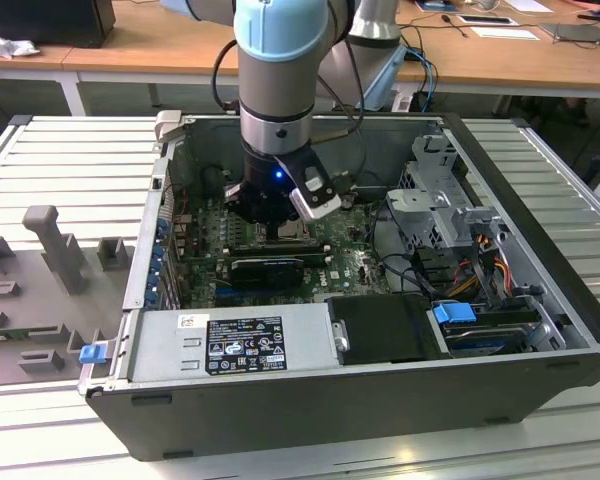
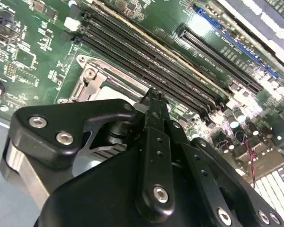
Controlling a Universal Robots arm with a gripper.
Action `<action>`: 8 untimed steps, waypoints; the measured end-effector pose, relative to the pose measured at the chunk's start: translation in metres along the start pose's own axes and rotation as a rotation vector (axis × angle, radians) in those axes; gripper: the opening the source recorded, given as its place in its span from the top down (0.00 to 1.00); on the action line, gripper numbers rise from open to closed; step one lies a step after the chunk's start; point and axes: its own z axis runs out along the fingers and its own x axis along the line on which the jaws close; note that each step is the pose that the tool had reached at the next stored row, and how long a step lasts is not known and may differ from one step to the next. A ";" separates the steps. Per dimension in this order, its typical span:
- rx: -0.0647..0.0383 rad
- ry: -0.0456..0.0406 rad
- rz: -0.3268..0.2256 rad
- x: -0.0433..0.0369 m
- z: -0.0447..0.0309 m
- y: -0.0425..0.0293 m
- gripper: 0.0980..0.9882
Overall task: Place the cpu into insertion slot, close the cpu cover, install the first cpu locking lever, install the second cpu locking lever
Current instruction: 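Install the second cpu locking lever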
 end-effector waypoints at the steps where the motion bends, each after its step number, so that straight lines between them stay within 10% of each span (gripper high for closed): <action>1: 0.000 0.0005 -0.004 0.0002 0.0034 -0.0004 0.99; 8: -0.044 0.0004 -0.024 0.0071 0.0058 -0.0090 0.99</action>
